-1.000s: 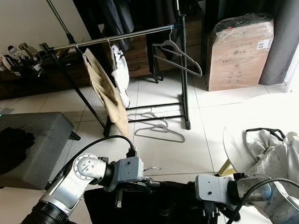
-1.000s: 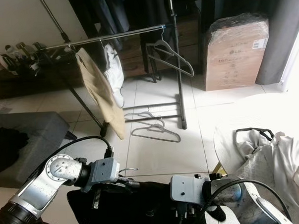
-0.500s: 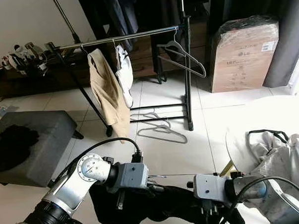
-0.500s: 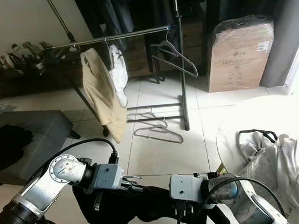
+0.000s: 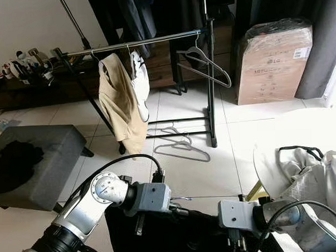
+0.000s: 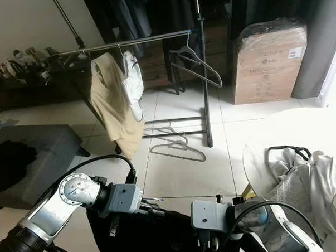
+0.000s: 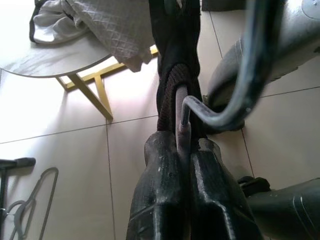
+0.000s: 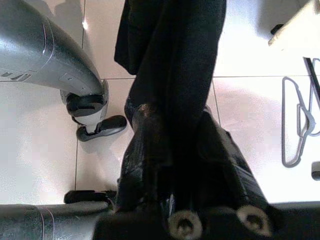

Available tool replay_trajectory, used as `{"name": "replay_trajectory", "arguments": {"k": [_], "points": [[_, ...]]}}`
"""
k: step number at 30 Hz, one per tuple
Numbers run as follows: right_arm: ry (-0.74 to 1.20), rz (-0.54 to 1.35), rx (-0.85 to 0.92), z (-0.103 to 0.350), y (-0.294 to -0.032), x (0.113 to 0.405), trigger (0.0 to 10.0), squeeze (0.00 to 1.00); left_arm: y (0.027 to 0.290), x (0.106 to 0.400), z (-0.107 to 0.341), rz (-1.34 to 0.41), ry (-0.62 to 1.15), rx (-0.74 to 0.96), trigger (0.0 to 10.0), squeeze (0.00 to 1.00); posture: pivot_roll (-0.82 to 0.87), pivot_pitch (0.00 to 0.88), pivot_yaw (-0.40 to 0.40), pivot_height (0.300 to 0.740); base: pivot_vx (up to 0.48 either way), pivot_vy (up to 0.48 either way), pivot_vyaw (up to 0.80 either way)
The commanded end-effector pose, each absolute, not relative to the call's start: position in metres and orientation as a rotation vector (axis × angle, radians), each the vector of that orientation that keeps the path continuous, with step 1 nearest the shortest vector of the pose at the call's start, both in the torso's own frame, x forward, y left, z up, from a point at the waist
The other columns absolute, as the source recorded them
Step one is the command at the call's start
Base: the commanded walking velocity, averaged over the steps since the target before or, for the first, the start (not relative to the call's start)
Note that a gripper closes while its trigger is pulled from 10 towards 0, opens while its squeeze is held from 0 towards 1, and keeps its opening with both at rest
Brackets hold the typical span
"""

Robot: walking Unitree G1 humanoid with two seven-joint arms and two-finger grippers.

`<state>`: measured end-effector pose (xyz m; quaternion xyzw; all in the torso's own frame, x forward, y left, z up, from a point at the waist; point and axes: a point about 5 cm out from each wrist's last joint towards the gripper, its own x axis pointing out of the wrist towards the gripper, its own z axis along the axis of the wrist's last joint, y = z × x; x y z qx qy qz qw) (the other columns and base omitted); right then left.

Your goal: Hang hanger

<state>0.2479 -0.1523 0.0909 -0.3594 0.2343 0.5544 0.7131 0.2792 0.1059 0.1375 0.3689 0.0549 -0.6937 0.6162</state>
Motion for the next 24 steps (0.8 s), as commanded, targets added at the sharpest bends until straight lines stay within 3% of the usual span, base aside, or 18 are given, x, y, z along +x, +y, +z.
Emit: {"name": "replay_trajectory", "arguments": {"k": [1,20,21,24], "points": [[0.515,1.29,-0.772,0.0877,-0.1432,0.2409,0.0,0.0,0.1035,0.2827,0.16,-1.59,0.034,0.908,10.0,0.0,-0.17,0.12,0.172,0.74,0.0,0.0,0.0],[0.51,1.311,-0.749,0.0883,-0.1406,0.2392,0.0,0.0,0.1006,0.2824,0.1616,-1.593,0.036,0.873,10.0,0.0,-0.17,0.117,0.172,0.74,0.0,0.0,0.0],[0.509,1.312,-0.749,0.0882,-0.1402,0.2392,0.0,0.0,0.1008,0.2824,0.1614,-1.595,0.041,0.866,10.0,1.0,-0.17,0.116,0.173,0.74,0.0,0.0,0.0],[0.507,1.313,-0.748,0.0883,-0.1397,0.2391,0.0,0.0,0.1015,0.2818,0.1607,-1.605,0.059,0.844,10.0,1.0,-0.17,0.113,0.173,0.74,0.0,0.0,0.0]]}}
